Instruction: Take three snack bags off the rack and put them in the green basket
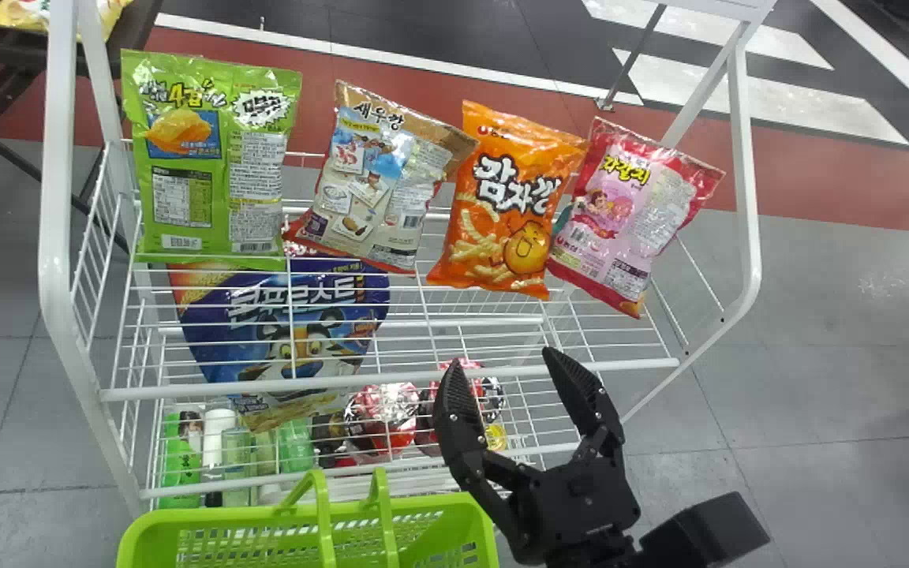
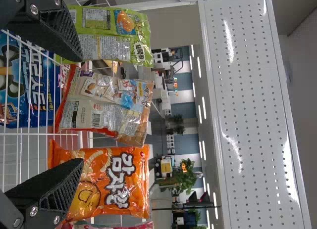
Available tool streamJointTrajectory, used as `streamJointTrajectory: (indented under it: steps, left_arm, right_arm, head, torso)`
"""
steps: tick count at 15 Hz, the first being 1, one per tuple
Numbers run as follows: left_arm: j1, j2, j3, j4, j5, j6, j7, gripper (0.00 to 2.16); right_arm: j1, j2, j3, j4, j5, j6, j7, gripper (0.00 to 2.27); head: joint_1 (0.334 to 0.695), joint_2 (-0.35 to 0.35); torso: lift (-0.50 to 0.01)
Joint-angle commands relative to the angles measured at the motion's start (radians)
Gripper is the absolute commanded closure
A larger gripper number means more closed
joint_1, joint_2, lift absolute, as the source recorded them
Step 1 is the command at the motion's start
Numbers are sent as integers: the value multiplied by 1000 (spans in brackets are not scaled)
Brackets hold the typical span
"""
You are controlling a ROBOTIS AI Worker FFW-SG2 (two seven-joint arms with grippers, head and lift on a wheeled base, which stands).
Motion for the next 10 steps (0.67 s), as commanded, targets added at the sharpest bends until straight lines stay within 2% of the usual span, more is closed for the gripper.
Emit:
streamJointTrajectory:
  steps: [1,5,10]
  left_arm:
    - [0,0,-1,-1,-1,2,0,1541]
    - [-3,0,-17,-1,-13,2,0,1541]
    - [-21,3,-28,14,-12,5,-6,1541]
  right_arm:
    - [-6,-1,0,3,-2,1,0,90]
    - [-138,10,-2,46,-12,106,-1,90]
    - [-444,28,28,155,2,333,-15,87]
  head:
    - [695,-350]
    - [695,-350]
    - [695,-350]
  torso:
    - [-18]
    - [-18]
    - [-18]
